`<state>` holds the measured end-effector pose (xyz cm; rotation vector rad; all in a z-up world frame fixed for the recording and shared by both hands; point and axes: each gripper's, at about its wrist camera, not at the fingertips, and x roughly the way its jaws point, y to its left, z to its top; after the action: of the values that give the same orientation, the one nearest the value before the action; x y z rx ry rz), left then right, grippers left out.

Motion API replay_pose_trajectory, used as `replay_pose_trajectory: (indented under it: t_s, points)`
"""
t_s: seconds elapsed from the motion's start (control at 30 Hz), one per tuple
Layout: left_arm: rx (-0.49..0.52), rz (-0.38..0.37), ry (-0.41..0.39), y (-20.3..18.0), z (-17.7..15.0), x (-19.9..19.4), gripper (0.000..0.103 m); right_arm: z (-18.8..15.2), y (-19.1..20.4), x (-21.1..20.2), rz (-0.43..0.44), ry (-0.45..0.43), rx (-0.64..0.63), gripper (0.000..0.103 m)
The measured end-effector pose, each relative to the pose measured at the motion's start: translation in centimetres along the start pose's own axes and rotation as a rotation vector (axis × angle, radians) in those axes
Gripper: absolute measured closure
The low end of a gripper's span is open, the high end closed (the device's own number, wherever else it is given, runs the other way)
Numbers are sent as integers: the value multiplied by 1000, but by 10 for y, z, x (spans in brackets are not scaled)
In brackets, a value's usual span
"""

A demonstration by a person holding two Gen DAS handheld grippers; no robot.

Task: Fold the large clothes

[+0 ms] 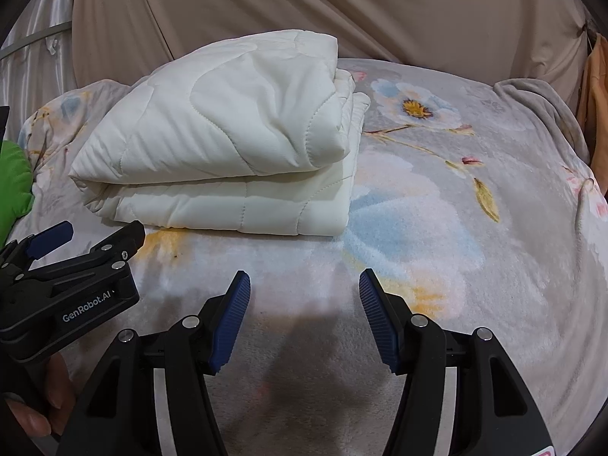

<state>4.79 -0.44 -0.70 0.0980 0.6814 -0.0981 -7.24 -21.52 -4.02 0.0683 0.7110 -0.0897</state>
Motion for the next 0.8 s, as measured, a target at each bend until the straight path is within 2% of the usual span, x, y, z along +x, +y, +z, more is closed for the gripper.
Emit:
replay_pose_trajectory:
  t_s: [0.2,0.8]
  points:
    - [-11,-28,6,2,0,1,7,0,4,0,-6,2,0,45]
    - [24,-13,-1,-4,-1,0,5,0,7,0,-7,-6,-5,44]
